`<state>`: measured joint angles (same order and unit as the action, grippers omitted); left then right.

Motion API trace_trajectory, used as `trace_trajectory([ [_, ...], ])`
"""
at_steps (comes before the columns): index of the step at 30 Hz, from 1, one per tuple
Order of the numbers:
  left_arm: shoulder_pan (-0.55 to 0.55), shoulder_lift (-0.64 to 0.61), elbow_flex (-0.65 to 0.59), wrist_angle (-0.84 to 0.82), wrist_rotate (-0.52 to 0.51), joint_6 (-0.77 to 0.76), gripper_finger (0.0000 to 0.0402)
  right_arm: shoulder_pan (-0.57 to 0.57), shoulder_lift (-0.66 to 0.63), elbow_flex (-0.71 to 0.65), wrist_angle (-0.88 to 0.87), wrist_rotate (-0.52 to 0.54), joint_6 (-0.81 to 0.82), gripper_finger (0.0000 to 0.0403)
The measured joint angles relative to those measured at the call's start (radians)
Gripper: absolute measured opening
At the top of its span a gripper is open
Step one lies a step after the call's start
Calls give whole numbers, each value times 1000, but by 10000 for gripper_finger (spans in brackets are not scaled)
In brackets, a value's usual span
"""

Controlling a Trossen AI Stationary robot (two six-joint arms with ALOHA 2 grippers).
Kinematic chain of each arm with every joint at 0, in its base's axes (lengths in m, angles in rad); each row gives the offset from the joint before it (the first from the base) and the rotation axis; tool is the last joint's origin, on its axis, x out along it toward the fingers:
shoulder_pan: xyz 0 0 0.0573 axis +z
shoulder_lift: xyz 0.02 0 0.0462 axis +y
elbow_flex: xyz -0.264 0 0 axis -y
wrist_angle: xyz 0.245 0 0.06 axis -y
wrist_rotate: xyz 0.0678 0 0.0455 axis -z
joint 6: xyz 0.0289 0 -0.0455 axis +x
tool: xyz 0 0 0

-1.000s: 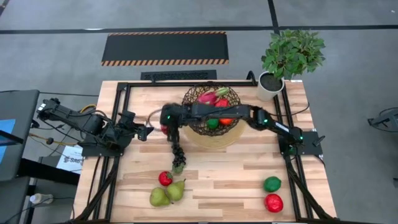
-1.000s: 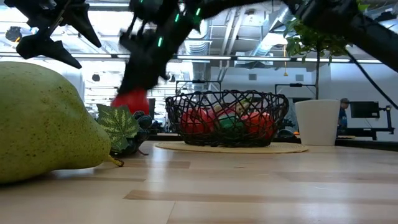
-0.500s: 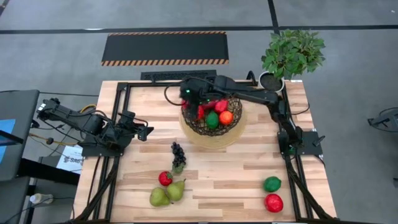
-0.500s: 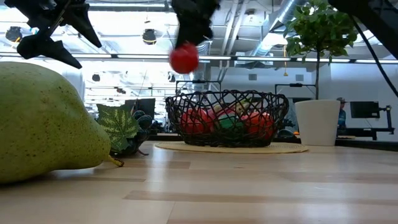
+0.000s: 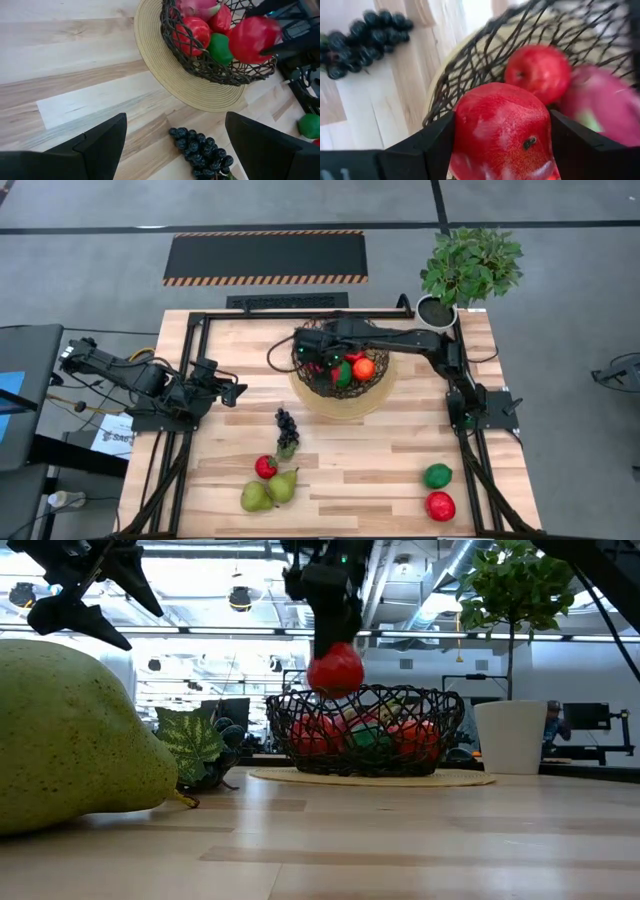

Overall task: Build produce basket
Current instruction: Put the red apple into the black wire basket

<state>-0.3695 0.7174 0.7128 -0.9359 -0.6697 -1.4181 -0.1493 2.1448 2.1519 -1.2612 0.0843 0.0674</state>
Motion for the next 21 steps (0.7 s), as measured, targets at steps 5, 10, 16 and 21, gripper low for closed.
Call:
trace_trajectory([
  [5, 0, 0, 0, -1, 4, 0, 324, 3, 1, -102, 70, -43, 15, 278],
  [10, 0, 0, 0, -1, 7, 0, 324, 2, 1, -150, 117, -46, 19, 279],
  [16, 0, 0, 0, -1, 8, 0, 324, -15, 1, -179, 175, -49, 15, 315],
  [21, 0, 0, 0, -1, 8, 0, 324, -21, 1, -173, 166, -50, 8, 371],
])
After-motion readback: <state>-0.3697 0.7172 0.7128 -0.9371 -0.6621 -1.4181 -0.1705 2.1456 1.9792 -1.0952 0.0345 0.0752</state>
